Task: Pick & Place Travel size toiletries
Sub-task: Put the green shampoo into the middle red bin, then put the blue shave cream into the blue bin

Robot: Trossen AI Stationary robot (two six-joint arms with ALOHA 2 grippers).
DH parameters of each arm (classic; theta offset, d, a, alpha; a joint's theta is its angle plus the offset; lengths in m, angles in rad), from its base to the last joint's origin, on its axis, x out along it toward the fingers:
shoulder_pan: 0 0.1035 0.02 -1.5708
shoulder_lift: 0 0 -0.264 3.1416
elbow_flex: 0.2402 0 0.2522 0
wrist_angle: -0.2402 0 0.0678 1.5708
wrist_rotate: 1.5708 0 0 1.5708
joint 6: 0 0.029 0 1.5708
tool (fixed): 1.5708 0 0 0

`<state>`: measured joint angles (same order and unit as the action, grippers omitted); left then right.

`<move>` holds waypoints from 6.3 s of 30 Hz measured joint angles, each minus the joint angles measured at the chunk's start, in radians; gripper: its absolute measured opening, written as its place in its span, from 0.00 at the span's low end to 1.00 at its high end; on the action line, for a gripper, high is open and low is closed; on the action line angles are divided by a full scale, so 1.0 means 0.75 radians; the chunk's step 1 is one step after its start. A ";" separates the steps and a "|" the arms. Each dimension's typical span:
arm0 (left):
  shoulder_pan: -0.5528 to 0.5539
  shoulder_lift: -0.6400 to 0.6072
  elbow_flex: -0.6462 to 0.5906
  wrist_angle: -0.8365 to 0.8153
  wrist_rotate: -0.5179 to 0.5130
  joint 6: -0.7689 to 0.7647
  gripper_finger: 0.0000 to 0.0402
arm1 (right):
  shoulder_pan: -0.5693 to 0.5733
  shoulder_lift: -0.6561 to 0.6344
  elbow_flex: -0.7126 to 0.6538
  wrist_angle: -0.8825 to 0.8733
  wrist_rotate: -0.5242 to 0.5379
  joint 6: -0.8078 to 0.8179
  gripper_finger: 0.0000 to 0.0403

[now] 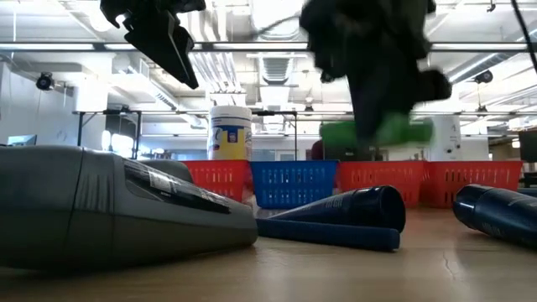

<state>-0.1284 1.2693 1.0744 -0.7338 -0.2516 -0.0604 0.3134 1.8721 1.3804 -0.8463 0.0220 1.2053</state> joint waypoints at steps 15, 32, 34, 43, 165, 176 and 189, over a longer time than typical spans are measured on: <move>0.000 0.000 0.000 0.045 0.000 0.022 0.65 | -0.429 -0.312 -0.281 0.018 0.237 0.230 0.34; 0.024 0.061 -0.072 0.427 0.139 0.207 0.65 | -0.395 -0.419 -0.386 0.038 0.318 0.306 0.65; 0.024 0.093 -0.090 0.485 0.204 0.224 0.65 | -0.368 -0.444 -0.364 0.009 0.372 0.302 0.68; 0.024 0.338 -0.096 0.845 0.528 0.389 0.65 | -0.337 -0.686 -0.368 -0.129 0.419 0.254 0.78; 0.195 0.524 0.020 0.938 0.400 -0.474 0.55 | 0.220 -0.615 -0.489 0.053 0.168 0.614 0.86; 0.140 0.323 -0.133 0.719 0.399 -0.424 0.55 | 0.467 -0.130 -0.189 0.135 0.042 1.002 0.85; 0.129 -0.068 -0.462 0.734 0.453 -0.359 0.55 | 0.466 0.320 0.279 -0.213 0.039 1.052 0.85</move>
<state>-0.0315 1.2181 0.7278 -0.1831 0.0881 -0.3297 0.6627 2.1119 1.5892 -1.0059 0.0513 1.9946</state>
